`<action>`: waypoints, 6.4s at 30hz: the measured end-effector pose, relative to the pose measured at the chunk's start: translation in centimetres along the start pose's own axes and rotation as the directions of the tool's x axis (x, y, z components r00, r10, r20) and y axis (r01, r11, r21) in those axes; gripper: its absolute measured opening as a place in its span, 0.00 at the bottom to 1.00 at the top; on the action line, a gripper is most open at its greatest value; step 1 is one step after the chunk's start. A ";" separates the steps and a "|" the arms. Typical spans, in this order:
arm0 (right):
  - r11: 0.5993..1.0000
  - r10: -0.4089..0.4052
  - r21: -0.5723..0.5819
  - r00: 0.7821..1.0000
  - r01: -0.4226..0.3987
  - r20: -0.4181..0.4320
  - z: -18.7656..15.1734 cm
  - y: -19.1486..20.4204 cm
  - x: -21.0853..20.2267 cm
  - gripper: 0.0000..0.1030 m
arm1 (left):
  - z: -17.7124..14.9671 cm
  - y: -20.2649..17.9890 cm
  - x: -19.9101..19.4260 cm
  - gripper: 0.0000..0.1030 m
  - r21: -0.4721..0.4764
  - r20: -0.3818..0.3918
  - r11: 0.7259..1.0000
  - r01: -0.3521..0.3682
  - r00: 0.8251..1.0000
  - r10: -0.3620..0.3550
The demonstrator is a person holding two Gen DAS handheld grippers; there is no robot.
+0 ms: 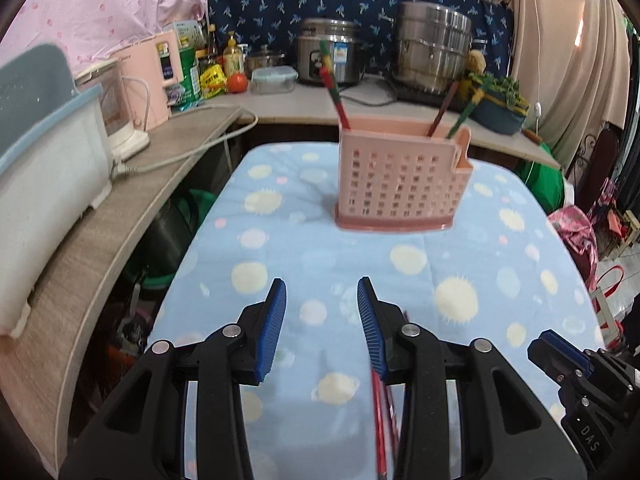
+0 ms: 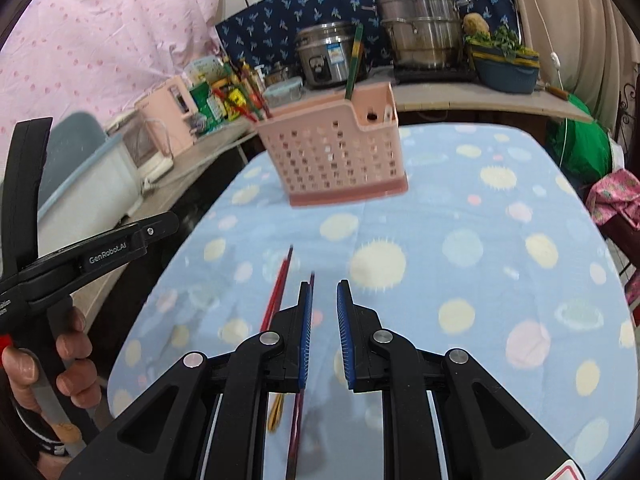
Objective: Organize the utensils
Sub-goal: 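Move both tools back down toward the remaining chopsticks, then grasp a dark red chopstick with the right tool while the left tool grasps the red chopstick, then lift both chopsticks and carry them toward the pink basket with both tools, then lower the chopsticks into the basket and open both tools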
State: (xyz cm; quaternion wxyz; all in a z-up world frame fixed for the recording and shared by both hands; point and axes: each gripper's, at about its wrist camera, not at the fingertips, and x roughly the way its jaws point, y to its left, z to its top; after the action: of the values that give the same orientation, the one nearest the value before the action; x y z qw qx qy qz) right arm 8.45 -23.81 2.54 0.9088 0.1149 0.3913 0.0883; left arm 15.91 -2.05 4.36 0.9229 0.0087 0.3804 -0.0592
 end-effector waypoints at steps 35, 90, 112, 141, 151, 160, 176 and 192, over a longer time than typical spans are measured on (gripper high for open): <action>0.995 -0.012 -0.100 0.974 -0.010 -0.225 -10.8 2.9 2.1 0.14 | -12.9 -0.7 0.7 0.46 0.035 -0.243 0.999 0.030 0.970 -0.021; 0.998 -0.058 -0.036 0.981 0.052 -0.187 -10.4 1.0 1.4 0.07 | -14.4 -2.4 0.9 0.07 0.049 -0.293 0.989 0.140 0.948 -0.120; 0.999 -0.026 0.031 0.999 0.027 -0.031 -3.7 0.0 -3.0 0.07 | -7.5 -0.3 -4.0 0.07 -0.048 -0.139 0.985 0.167 0.975 -0.173; 1.000 0.007 0.022 0.968 -0.013 0.249 10.1 0.1 -6.9 0.07 | 7.6 0.9 -7.1 0.07 -0.054 0.170 0.989 0.141 0.977 -0.130; 0.998 0.012 0.060 0.927 -0.037 0.374 16.3 -1.2 -7.9 0.07 | 13.9 0.4 -9.2 0.07 -0.051 0.305 0.986 0.161 0.942 -0.138; 0.992 0.039 0.086 0.867 -0.094 0.497 23.2 -1.7 -7.7 0.07 | 20.3 -0.3 -10.1 0.07 -0.062 0.421 0.982 0.176 0.897 -0.134; 0.991 0.000 0.114 0.872 -0.065 0.490 28.9 -2.6 -0.8 0.07 | 24.7 -0.9 -3.6 0.07 -0.065 0.429 0.989 0.135 0.898 -0.095; 0.992 -0.031 0.122 0.930 -0.015 0.366 26.4 -3.2 5.1 0.08 | 22.7 -0.5 2.3 0.07 -0.088 0.308 0.988 0.126 0.947 -0.093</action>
State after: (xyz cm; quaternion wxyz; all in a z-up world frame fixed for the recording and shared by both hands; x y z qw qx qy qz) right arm 31.44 -29.28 15.81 0.9575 0.1831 0.2197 0.0374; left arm 33.39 -4.16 18.87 0.9646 -0.0709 0.2370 -0.0908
